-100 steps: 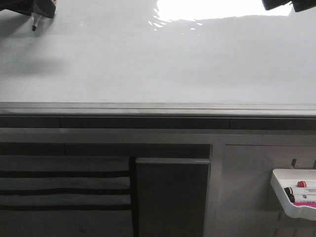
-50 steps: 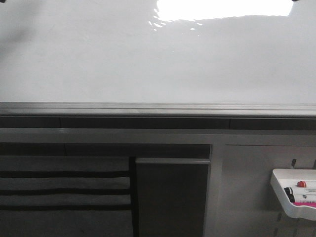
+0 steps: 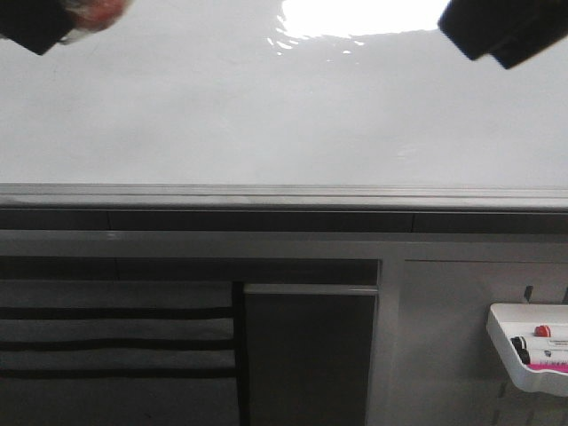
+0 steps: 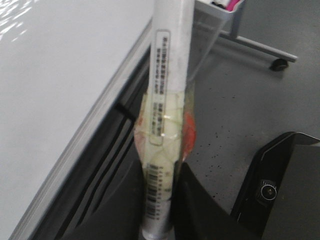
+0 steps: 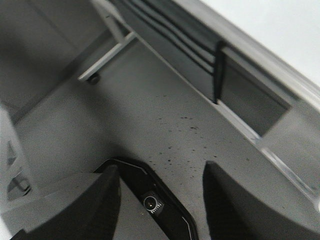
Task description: Write number 3 on whiteboard
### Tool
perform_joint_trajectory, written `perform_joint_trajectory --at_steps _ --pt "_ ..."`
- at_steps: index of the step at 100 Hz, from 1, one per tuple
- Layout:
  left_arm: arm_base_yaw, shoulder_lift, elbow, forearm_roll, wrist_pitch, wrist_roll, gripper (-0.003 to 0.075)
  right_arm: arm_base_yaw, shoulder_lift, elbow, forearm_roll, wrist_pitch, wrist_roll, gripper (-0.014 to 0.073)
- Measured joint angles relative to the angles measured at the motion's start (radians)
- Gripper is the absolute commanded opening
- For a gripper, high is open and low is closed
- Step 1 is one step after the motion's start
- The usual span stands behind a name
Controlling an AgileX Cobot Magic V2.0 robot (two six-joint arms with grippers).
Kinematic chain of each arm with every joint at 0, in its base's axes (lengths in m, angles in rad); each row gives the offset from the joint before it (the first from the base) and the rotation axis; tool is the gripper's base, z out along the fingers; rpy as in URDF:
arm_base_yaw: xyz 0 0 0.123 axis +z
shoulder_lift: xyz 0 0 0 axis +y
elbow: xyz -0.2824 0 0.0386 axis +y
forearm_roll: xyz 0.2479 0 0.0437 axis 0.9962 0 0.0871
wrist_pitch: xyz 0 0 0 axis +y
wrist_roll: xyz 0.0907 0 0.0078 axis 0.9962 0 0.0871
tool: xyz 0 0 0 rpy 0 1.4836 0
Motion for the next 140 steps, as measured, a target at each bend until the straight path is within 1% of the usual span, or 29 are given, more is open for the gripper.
perform_joint_trajectory --at_steps 7,17,34,45,60,70,88,104,119,125,140 --pt "-0.042 0.01 0.0 -0.019 0.0 0.055 -0.002 0.004 0.037 -0.033 0.073 0.019 -0.113 0.0334" --pt "-0.094 0.016 0.0 -0.03 0.0 0.11 -0.002 0.004 0.084 -0.071 0.141 0.022 -0.246 0.0334" --pt "-0.149 0.02 0.0 -0.031 -0.037 0.144 -0.002 0.037 0.143 -0.114 0.257 0.025 -0.52 0.0334" --pt "-0.164 0.02 0.0 -0.033 -0.051 0.147 -0.002 0.075 0.168 -0.123 0.292 0.004 -0.618 0.0334" --pt "-0.168 0.02 0.0 -0.035 -0.06 0.148 -0.002 0.109 0.183 -0.123 0.3 -0.044 -0.742 0.0334" --pt "-0.168 0.02 0.0 -0.035 -0.064 0.148 -0.002 0.115 0.186 -0.123 0.308 -0.066 -0.78 0.0333" --pt "-0.168 0.02 0.0 -0.035 -0.067 0.151 -0.002 0.115 0.186 -0.123 0.322 -0.094 -0.795 0.0333" --pt "-0.168 0.02 0.0 -0.035 -0.067 0.151 -0.002 0.115 0.186 -0.123 0.345 -0.096 -0.87 0.0333" --pt "-0.168 0.02 0.0 -0.035 -0.067 0.151 -0.002 0.115 0.186 -0.123 0.347 -0.102 -0.908 0.033" --pt "-0.168 0.02 0.0 -0.035 -0.067 0.151 -0.002 0.115 0.186 -0.123 0.347 -0.107 -0.913 0.0296" --pt "-0.168 0.02 0.0 -0.035 -0.067 0.151 -0.002 0.115 0.186 -0.123 0.347 -0.116 -0.915 0.0127"
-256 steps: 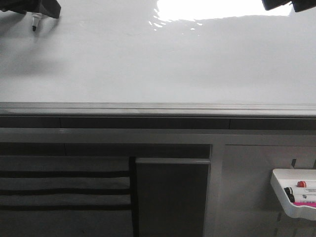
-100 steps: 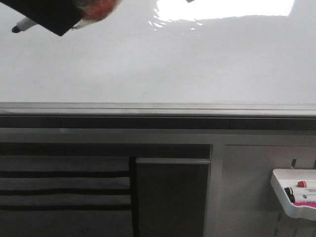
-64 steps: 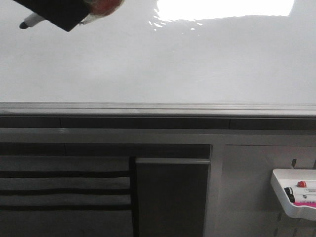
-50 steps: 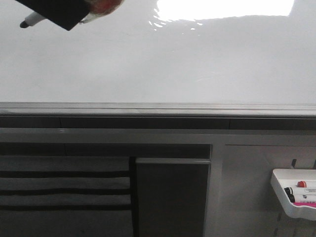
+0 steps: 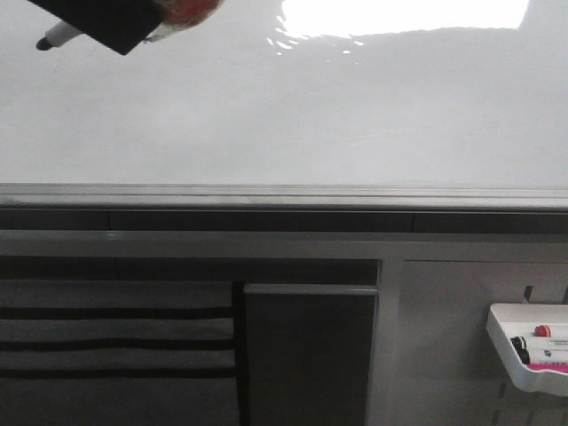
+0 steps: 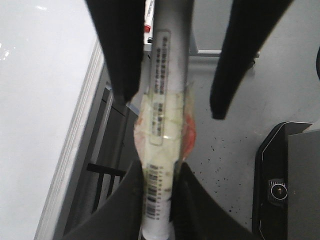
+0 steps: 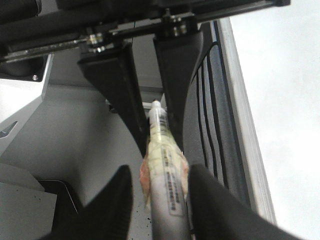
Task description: Write number 3 on whiteboard
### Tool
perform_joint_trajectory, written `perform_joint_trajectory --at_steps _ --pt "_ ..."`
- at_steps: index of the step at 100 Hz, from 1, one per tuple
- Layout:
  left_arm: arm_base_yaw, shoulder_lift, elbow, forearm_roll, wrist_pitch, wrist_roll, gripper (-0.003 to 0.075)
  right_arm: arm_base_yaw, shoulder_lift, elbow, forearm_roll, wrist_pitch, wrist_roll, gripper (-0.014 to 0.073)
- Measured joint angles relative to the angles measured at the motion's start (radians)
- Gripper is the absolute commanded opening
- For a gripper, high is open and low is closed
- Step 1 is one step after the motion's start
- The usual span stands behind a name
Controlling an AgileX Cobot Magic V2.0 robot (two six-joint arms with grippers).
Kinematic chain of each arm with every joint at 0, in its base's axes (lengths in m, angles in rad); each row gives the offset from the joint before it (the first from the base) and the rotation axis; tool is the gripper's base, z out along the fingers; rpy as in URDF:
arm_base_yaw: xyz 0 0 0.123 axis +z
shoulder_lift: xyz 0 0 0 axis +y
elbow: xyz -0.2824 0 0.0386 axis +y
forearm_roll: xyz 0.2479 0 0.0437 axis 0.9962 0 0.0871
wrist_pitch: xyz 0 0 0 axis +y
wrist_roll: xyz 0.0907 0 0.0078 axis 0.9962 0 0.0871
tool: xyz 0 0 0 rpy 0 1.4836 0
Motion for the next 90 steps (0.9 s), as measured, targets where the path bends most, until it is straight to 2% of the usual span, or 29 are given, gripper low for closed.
perform_joint_trajectory --at_steps 9,30,40,52,59,72,90 --pt "0.0 0.0 0.0 0.0 0.0 0.002 -0.002 0.0 0.0 0.0 0.0 -0.003 0.0 0.0078" --pt "0.0 0.0 0.0 0.004 0.0 0.014 -0.0004 0.0 0.0 0.0 0.0 -0.002 -0.002 0.0036" --pt "0.0 0.0 0.0 0.005 0.0 0.016 0.0125 0.0 0.0 0.0 0.0 -0.002 -0.002 0.0027" --pt "0.0 0.0 0.0 0.007 -0.006 0.014 0.0356 0.0 0.0 0.0 0.0 -0.008 -0.002 0.0027" --pt "0.003 0.0 0.0 0.011 -0.008 0.0 0.0425 0.0 0.0 0.0 -0.002 -0.022 -0.002 0.0027" --pt "0.057 -0.032 0.0 0.013 -0.008 -0.059 0.0426 0.0 -0.03 0.0 -0.047 -0.077 0.049 0.0027" --pt "0.198 -0.136 0.007 0.015 -0.019 -0.2 0.0426 -0.028 -0.13 0.0 -0.216 -0.131 0.323 0.0027"
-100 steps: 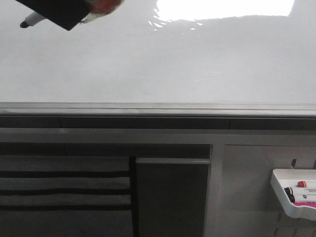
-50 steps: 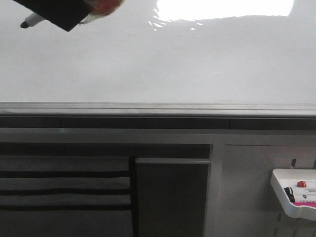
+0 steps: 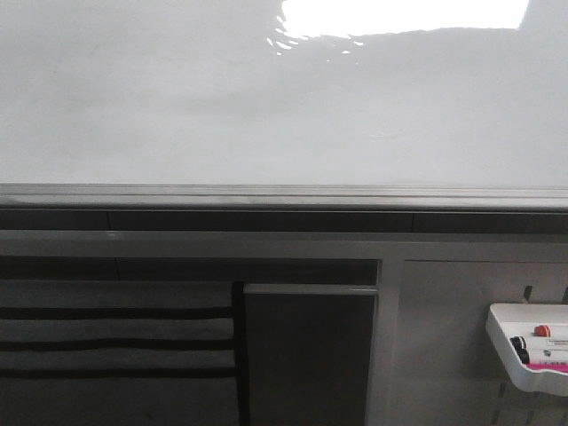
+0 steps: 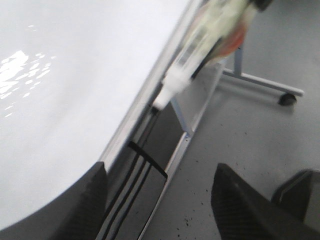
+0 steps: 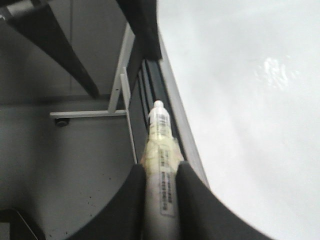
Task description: Write number 3 on whiteboard
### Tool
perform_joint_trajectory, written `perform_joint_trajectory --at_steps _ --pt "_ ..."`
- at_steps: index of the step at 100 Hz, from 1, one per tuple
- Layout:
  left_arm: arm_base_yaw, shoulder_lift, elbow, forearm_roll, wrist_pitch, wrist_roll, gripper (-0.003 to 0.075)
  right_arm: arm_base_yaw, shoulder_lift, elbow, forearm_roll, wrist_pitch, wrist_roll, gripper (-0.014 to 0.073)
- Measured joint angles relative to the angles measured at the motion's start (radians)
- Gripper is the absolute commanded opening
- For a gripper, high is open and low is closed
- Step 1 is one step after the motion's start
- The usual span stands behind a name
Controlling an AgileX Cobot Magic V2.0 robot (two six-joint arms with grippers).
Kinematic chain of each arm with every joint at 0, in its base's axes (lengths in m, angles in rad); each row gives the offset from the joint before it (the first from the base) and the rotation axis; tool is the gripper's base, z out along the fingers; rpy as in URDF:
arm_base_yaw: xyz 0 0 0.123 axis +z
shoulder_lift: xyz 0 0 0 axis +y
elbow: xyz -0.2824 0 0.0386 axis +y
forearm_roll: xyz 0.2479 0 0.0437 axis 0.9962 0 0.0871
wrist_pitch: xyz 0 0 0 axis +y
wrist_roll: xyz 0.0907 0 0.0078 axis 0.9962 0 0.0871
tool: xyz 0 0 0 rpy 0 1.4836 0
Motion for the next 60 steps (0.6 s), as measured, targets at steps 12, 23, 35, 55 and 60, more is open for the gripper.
perform_joint_trajectory --at_steps 12,23,35,55,60 --pt "0.092 -0.092 0.065 0.0 -0.077 -0.079 0.0426 -0.085 -0.077 0.043 -0.043 -0.015 0.167 0.0027" --pt "0.16 -0.175 0.166 -0.014 -0.146 -0.105 0.0426 -0.192 -0.149 0.136 -0.05 -0.06 0.319 0.0027" --pt "0.188 -0.239 0.261 -0.039 -0.216 -0.114 0.0426 -0.264 -0.199 0.25 -0.055 -0.1 0.41 0.0027" --pt "0.19 -0.253 0.32 -0.047 -0.271 -0.118 0.0426 -0.274 -0.211 0.317 -0.056 -0.093 0.432 0.0027" --pt "0.19 -0.252 0.322 -0.047 -0.273 -0.118 0.0426 -0.274 -0.211 0.317 -0.055 -0.093 0.434 0.0027"
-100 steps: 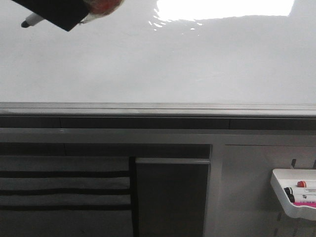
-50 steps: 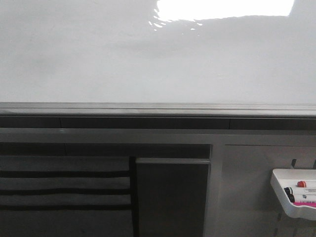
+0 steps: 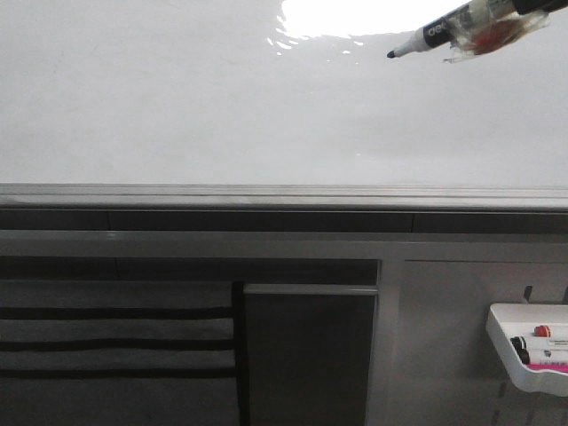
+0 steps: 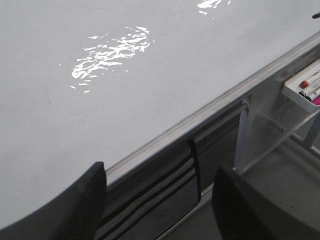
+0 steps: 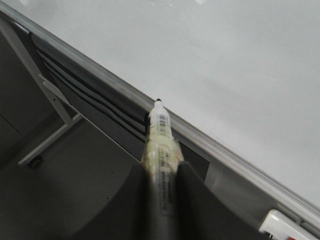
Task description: Write number 3 on whiteboard
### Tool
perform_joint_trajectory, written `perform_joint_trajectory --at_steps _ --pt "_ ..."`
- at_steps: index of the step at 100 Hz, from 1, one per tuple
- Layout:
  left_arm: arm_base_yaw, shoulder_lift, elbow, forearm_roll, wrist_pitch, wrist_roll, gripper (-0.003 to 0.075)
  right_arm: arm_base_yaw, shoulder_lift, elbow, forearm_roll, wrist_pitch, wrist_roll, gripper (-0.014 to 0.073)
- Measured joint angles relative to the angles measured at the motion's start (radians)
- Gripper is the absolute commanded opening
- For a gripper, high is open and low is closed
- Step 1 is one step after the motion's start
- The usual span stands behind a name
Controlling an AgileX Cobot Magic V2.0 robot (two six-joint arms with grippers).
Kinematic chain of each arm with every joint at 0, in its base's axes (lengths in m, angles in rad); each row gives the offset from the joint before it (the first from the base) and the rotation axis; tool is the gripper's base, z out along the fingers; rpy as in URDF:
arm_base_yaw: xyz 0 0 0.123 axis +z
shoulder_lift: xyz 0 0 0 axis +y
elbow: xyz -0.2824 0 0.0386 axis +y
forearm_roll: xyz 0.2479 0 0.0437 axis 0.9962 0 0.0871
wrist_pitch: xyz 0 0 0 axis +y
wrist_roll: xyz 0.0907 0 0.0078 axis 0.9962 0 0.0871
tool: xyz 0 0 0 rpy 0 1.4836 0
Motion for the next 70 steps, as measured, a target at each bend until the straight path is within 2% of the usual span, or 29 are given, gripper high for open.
perform_joint_trajectory --at_steps 24,50,70 --pt "0.0 0.0 0.0 0.0 -0.007 0.0 0.0426 0.0 0.036 -0.039 0.033 0.026 0.002 0.0027" --pt "0.0 0.0 0.0 -0.003 -0.007 0.0 0.0426 0.0 0.292 -0.311 0.036 0.177 0.002 0.0027" --pt "0.0 0.0 0.0 -0.003 -0.007 0.0 0.0426 0.053 0.472 -0.473 -0.025 0.202 0.011 0.0027"
